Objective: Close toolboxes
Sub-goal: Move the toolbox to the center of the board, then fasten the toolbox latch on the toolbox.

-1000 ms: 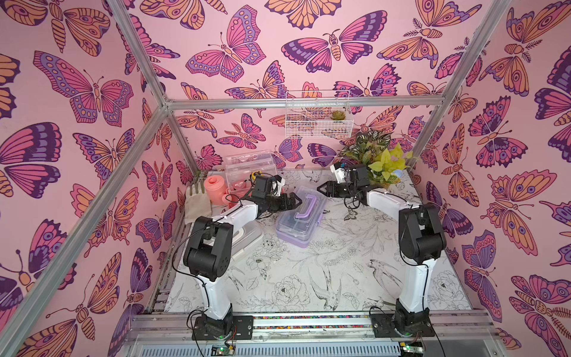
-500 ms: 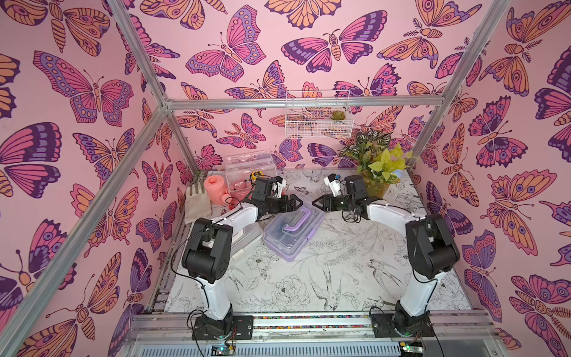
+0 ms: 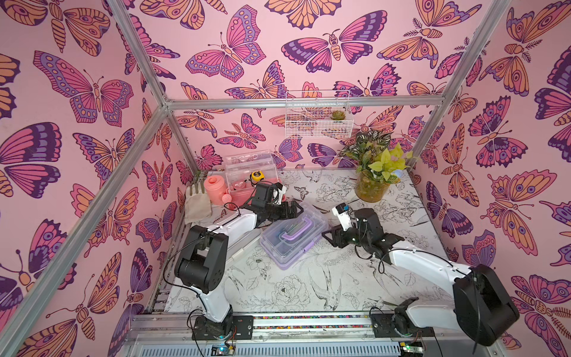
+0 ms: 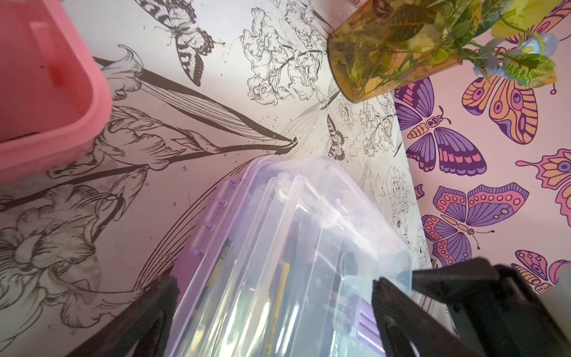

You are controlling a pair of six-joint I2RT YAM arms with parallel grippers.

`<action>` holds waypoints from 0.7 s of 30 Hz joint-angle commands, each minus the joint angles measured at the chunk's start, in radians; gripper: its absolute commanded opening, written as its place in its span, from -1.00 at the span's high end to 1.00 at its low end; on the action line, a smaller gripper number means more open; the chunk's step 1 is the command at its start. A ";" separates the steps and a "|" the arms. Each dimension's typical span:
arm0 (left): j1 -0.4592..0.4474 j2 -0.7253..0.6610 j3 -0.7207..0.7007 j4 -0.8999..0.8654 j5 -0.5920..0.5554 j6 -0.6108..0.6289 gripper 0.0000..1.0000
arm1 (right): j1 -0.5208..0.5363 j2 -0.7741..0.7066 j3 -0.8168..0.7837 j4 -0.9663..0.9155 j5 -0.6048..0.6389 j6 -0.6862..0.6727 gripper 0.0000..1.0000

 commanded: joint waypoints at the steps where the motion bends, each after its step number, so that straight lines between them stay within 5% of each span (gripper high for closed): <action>1: 0.005 -0.047 -0.030 -0.057 -0.041 0.002 -1.00 | 0.081 -0.024 -0.064 0.090 0.158 -0.082 -0.29; 10: 0.005 -0.102 -0.123 -0.057 -0.019 0.002 -0.91 | 0.249 0.159 -0.173 0.517 0.243 -0.128 -0.41; 21: 0.004 -0.078 -0.137 -0.034 0.015 0.016 -0.84 | 0.280 0.400 -0.139 0.832 0.316 -0.147 -0.40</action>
